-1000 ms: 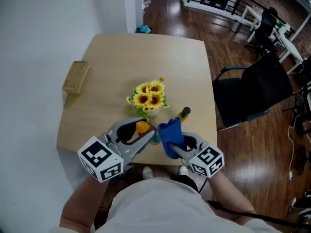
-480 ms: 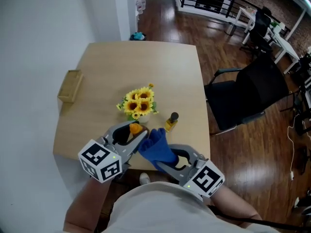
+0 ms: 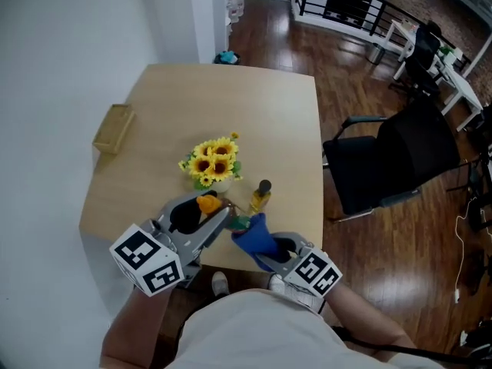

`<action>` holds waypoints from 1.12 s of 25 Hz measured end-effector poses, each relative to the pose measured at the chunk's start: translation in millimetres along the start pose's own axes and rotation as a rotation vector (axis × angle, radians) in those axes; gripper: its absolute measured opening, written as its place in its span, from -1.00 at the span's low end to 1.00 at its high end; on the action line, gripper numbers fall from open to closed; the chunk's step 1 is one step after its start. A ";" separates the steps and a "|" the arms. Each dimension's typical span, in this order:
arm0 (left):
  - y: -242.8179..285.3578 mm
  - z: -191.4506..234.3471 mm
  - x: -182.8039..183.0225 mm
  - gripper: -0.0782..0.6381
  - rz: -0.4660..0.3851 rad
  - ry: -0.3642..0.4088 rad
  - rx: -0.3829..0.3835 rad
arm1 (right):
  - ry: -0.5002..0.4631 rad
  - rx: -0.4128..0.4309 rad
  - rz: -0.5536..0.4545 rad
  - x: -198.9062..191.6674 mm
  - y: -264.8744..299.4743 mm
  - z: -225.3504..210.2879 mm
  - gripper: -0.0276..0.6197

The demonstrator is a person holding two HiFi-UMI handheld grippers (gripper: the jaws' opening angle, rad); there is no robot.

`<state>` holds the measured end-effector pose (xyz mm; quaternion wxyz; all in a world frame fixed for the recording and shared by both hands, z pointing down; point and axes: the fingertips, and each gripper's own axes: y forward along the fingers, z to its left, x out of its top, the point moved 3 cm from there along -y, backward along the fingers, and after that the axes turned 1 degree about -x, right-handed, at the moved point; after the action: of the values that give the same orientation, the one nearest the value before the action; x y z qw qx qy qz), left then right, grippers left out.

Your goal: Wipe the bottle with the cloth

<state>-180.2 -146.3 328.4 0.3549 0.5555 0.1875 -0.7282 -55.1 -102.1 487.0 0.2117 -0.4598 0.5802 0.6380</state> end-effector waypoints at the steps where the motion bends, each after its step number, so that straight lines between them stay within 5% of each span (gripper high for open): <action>1: 0.6 -2.9 0.5 -0.33 0.000 0.011 0.008 | 0.004 -0.006 0.008 -5.2 -5.3 -6.2 -0.44; 4: 4.2 -11.3 -2.9 -0.33 0.021 0.062 0.038 | 0.003 -0.031 -0.019 1.4 -32.2 -26.9 -0.44; 8: 8.3 -23.4 -15.2 -0.33 0.062 0.087 0.064 | -0.059 -0.053 -0.160 59.2 -74.3 -45.1 -0.44; 11: 10.9 -37.5 -25.8 -0.33 0.079 0.087 0.077 | -0.149 -0.011 -0.267 110.6 -91.6 -40.6 -0.44; 15: 16.0 -63.4 -32.2 -0.33 0.075 0.088 0.057 | -0.256 0.078 -0.279 137.1 -87.9 -23.1 -0.44; 19: 12.6 -80.5 -34.2 -0.33 0.056 0.084 0.079 | -0.178 0.138 -0.258 110.2 -71.9 -21.8 -0.44; 28: 0.1 -91.9 -23.9 -0.33 0.009 0.052 0.146 | -0.068 0.210 0.002 -2.8 -31.0 -29.6 -0.44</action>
<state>-114.9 -77.6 322.3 0.3116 0.5994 0.1406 -0.7237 -18.7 -121.7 475.3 0.2775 -0.4127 0.6368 0.5892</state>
